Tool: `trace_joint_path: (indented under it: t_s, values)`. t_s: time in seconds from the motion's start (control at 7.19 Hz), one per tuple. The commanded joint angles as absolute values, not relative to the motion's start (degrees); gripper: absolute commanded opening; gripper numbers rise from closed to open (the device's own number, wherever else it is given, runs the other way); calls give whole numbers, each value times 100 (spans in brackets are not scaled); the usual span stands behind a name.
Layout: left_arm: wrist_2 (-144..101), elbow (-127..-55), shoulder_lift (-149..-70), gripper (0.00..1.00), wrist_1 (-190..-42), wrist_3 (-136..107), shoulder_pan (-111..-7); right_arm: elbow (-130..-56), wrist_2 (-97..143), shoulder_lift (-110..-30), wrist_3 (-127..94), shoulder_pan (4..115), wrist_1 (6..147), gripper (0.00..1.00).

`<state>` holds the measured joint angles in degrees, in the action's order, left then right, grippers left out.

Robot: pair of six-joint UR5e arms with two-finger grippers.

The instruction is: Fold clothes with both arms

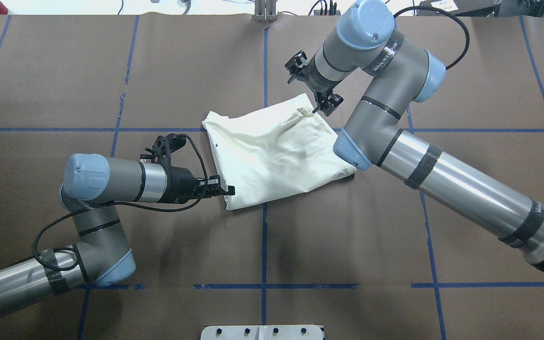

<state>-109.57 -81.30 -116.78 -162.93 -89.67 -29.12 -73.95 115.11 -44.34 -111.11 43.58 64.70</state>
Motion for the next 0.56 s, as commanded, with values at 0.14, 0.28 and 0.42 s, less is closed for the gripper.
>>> trace_joint_path:
  t_s: [0.14, 0.28, 0.42]
  values:
    - [-10636, -7447, -12276, 0, -16128, -8965, -3006, -7453, 11522, -4509, -11109, 4175, 6346, 100]
    - [-10617, -7236, -12391, 0, -16128, -8947, -3075, -7497, 11531, -4561, -11109, 4184, 6346, 100]
    - [-10600, -7033, -12488, 0, -16102, -8695, -3137, -7584, 11549, -4666, -11109, 4184, 6346, 100]
